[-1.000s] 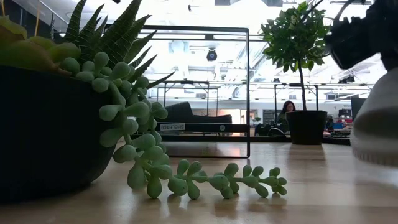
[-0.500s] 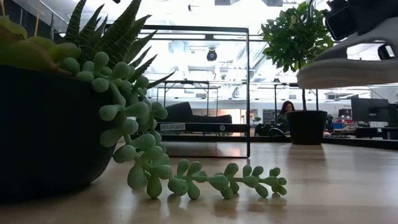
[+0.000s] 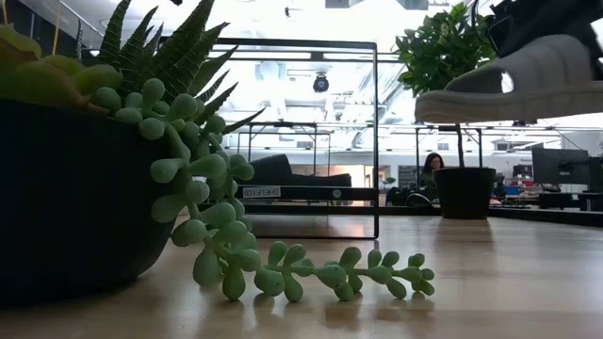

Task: Pick and place slides into the shelf
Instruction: Put the bottom gray slipper slide on the shelf

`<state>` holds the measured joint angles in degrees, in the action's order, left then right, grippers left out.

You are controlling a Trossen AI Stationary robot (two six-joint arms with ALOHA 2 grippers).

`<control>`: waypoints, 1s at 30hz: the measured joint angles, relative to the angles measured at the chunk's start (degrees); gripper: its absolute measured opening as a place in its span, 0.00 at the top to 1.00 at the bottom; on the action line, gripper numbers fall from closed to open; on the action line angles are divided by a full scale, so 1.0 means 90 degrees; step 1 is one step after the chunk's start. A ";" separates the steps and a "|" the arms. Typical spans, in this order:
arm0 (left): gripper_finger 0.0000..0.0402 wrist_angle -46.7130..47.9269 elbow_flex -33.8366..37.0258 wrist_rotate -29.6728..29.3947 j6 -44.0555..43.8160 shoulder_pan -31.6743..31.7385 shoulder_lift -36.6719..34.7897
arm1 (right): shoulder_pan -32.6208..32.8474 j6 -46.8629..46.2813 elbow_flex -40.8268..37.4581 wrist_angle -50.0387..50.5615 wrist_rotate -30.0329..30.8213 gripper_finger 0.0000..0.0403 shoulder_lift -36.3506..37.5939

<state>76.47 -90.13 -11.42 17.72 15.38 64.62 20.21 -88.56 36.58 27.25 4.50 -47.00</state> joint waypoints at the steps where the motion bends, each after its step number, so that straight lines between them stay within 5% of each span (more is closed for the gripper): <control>1: 0.83 0.0000 0.0000 0.0000 0.0000 0.0000 0.0000 | -0.0045 0.0006 0.0000 0.0002 0.0021 1.00 0.0007; 16: 0.83 0.0000 0.0000 -0.0019 0.0002 0.0000 0.0000 | -0.0935 0.0492 0.0002 -0.0399 0.1046 1.00 0.0091; 30: 0.83 -0.0012 0.0000 -0.0024 0.0000 -0.0001 0.0002 | -0.2555 0.1724 0.0007 -0.2671 -0.0633 1.00 -0.0998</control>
<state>76.36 -90.13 -11.63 17.72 15.37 64.64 -2.79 -73.05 36.64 3.21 -1.19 -55.99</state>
